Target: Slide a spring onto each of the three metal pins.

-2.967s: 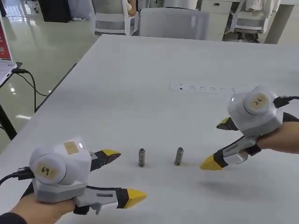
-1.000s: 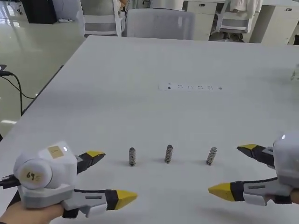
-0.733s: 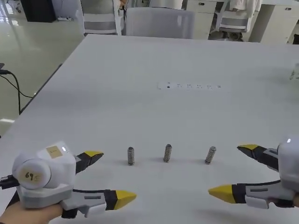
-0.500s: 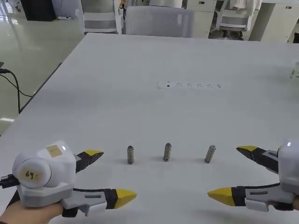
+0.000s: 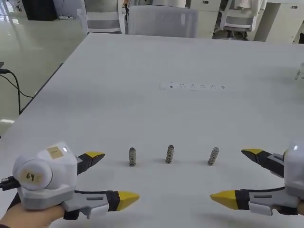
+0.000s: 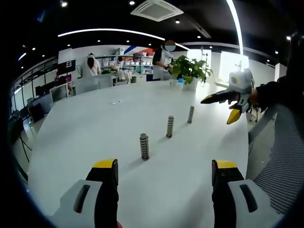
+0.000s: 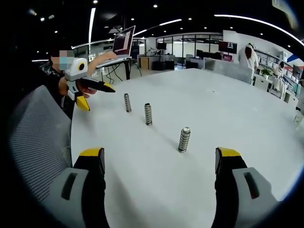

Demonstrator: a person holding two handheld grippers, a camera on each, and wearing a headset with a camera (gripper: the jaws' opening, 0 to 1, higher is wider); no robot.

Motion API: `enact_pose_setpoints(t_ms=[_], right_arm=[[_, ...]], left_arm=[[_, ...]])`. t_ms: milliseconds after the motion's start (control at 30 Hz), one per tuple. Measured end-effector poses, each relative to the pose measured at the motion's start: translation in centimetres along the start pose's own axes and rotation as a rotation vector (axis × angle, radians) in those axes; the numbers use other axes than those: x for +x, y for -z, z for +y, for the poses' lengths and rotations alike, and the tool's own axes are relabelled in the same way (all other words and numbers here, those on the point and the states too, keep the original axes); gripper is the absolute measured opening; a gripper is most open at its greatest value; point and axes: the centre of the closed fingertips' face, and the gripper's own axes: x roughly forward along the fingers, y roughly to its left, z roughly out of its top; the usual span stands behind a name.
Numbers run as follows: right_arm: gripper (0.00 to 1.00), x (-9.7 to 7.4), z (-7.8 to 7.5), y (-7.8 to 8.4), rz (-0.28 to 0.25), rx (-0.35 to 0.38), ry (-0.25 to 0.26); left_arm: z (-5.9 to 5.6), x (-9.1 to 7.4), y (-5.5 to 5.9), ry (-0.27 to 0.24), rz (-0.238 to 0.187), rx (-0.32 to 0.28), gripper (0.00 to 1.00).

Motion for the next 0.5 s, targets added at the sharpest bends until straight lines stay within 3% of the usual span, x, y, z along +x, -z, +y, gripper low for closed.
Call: enact_pose_setpoints(t_ms=[500], right_arm=[[0.98, -0.08, -0.14, -0.12, -0.009, 0.016, 0.005]], left_arm=[[-0.10, 0.03, -0.07, -0.004, 0.003, 0.000, 0.79]])
